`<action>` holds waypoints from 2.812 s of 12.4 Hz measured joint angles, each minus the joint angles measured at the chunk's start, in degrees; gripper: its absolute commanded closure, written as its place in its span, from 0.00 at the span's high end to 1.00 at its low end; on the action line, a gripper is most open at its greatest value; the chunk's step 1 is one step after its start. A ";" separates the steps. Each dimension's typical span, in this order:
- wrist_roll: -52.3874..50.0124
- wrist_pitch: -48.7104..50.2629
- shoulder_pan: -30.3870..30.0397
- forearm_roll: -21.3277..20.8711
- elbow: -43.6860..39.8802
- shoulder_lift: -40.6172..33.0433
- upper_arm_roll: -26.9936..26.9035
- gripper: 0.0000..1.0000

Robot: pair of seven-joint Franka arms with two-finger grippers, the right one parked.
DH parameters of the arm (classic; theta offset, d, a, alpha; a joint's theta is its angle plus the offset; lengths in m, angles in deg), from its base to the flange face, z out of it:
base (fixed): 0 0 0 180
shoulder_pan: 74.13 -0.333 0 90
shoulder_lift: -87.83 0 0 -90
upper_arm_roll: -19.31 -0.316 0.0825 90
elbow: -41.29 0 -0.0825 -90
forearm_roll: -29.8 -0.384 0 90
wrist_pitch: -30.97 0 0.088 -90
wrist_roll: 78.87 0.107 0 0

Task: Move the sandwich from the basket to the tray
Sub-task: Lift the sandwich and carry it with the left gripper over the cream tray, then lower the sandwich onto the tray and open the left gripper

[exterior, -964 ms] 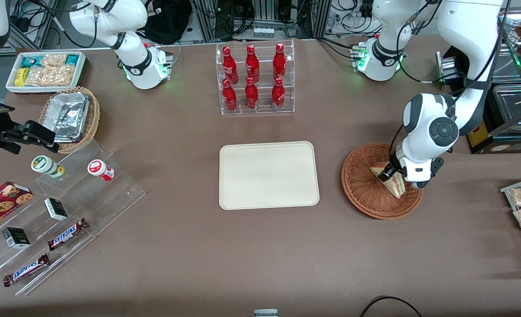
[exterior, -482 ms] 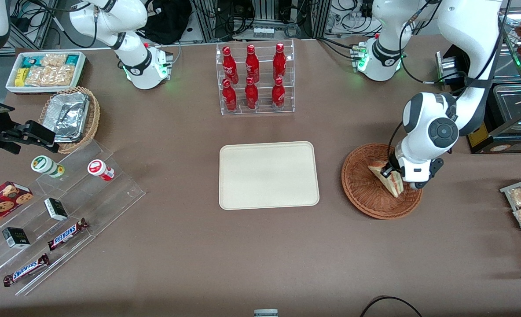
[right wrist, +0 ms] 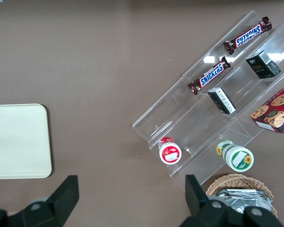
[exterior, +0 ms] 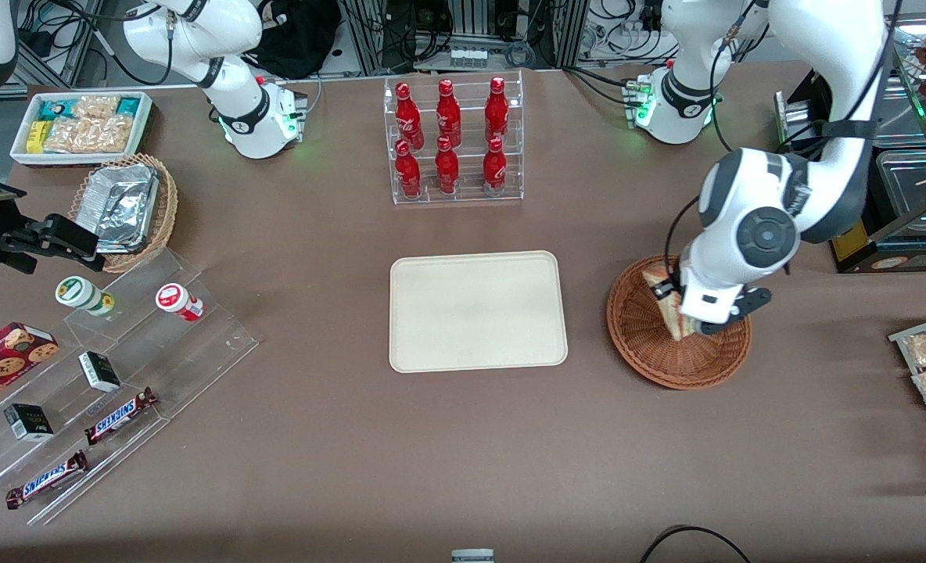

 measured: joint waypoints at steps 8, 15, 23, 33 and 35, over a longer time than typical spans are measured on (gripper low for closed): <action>-1.25 -0.08 14.40 0.07 -12.13 10.57 0.40 0.01; -12.92 -2.66 24.77 0.07 -24.81 22.46 0.43 0.00; -17.45 -9.82 29.44 0.05 -27.20 27.17 0.40 0.02; -20.94 -9.99 29.51 -3.92 -29.60 26.80 0.30 1.00; -21.00 -8.68 29.49 -4.67 -30.00 24.62 0.12 1.00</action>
